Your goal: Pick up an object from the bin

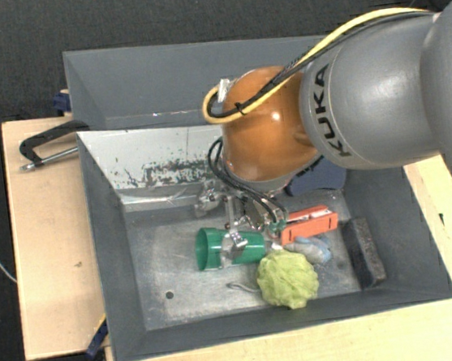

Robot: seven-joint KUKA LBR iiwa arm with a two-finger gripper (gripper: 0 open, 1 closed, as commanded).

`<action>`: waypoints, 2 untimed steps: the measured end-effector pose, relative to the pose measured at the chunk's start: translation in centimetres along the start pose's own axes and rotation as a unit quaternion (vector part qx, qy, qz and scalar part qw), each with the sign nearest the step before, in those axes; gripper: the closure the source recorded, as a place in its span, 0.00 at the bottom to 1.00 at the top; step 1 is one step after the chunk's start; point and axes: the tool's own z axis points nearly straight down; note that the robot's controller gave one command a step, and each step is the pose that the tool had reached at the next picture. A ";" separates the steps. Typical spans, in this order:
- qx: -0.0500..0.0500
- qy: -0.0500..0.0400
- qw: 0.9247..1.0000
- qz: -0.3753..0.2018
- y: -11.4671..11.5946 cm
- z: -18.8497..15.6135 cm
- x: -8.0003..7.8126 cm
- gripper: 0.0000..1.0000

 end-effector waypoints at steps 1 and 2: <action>0.000 0.004 0.999 0.043 -1.1 5.8 -0.1 0.00; 0.000 0.003 0.999 0.049 -1.1 6.4 0.0 1.00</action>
Offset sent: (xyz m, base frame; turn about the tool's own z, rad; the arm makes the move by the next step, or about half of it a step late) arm 0.0038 -0.0073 -0.0746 -0.1521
